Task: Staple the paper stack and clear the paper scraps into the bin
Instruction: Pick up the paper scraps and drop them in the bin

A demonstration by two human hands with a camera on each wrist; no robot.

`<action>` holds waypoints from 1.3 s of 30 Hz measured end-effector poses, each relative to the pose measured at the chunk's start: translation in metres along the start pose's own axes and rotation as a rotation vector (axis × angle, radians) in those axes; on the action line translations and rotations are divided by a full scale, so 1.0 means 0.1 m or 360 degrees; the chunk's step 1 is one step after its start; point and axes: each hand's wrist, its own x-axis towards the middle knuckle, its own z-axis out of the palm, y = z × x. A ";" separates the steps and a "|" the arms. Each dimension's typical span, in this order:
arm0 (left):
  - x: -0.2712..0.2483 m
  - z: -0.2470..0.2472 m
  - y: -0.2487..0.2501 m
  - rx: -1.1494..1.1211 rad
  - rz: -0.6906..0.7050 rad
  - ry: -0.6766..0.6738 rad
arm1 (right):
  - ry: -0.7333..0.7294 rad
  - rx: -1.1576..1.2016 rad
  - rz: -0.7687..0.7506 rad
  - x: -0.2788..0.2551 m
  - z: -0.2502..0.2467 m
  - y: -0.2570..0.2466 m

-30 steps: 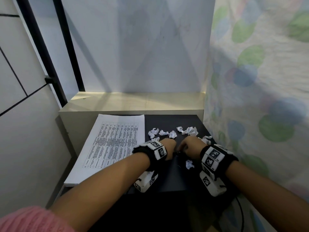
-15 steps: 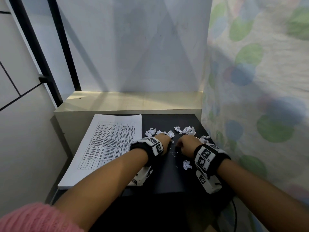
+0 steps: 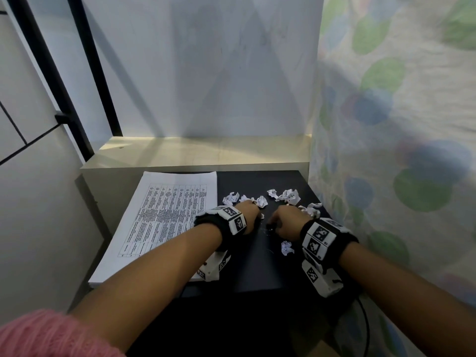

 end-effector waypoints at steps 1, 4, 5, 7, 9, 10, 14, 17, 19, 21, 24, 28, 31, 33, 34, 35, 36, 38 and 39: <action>-0.01 0.00 0.00 0.0003 0.0001 0.0005 | -0.0011 0.0018 -0.0012 -0.01 0.00 -0.02; -0.01 0.00 0.03 -0.0079 -0.0008 0.0016 | 0.0018 0.0053 0.0052 0.01 -0.04 -0.03; 0.00 0.01 0.03 -0.0106 -0.0011 0.0006 | 0.0054 0.0050 0.0082 0.02 -0.06 0.00; 0.01 0.03 0.03 -0.0121 -0.0038 -0.0002 | 0.0075 0.0019 0.0152 0.03 -0.05 0.05; 0.01 0.03 0.04 -0.0094 -0.0060 0.0002 | 0.0041 -0.0043 0.0184 0.02 -0.02 0.07; 0.01 0.04 0.03 -0.0079 -0.0060 0.0015 | 0.0029 -0.0075 0.0180 0.02 0.00 0.05; 0.02 0.05 0.02 -0.0078 -0.0020 0.0039 | 0.0019 -0.0068 0.0064 0.07 0.08 -0.06; -0.03 0.00 0.02 -0.0021 0.0060 0.0010 | 0.0022 0.0002 0.0085 0.09 0.04 -0.07; -0.08 -0.05 0.03 -0.0015 0.0113 0.0032 | 0.0078 0.0002 0.0131 0.06 -0.01 -0.04; -0.13 -0.08 0.03 -0.0045 0.0152 0.0019 | 0.0111 -0.0044 0.0149 0.04 -0.02 -0.02; -0.18 -0.05 0.04 -0.0141 0.0104 -0.0026 | 0.0079 -0.0109 0.0152 -0.01 0.04 -0.05; -0.26 0.00 0.09 -0.0299 0.0032 0.0008 | 0.0095 -0.0104 0.0076 -0.07 0.10 -0.17; -0.29 0.02 0.05 -0.0430 -0.0048 0.0040 | 0.0128 -0.0009 0.0109 -0.10 0.04 -0.15; -0.32 0.01 0.02 -0.0465 -0.0087 0.0086 | 0.0158 0.0046 0.0147 -0.08 0.00 -0.11; -0.32 0.00 0.02 -0.0459 -0.0096 0.0092 | 0.0153 0.0039 0.0158 -0.07 -0.01 -0.11; -0.33 0.00 0.03 -0.0442 -0.0102 0.0087 | 0.0137 0.0022 0.0161 -0.06 -0.01 -0.11; -0.33 0.00 0.03 -0.0430 -0.0094 0.0086 | 0.0119 -0.0005 0.0150 -0.06 0.00 -0.13; -0.33 0.01 0.06 -0.0426 -0.0063 0.0073 | 0.0105 -0.0060 0.0100 -0.08 0.04 -0.18; -0.32 0.03 0.07 -0.0435 -0.0045 0.0057 | 0.0096 -0.0091 0.0080 -0.10 0.06 -0.21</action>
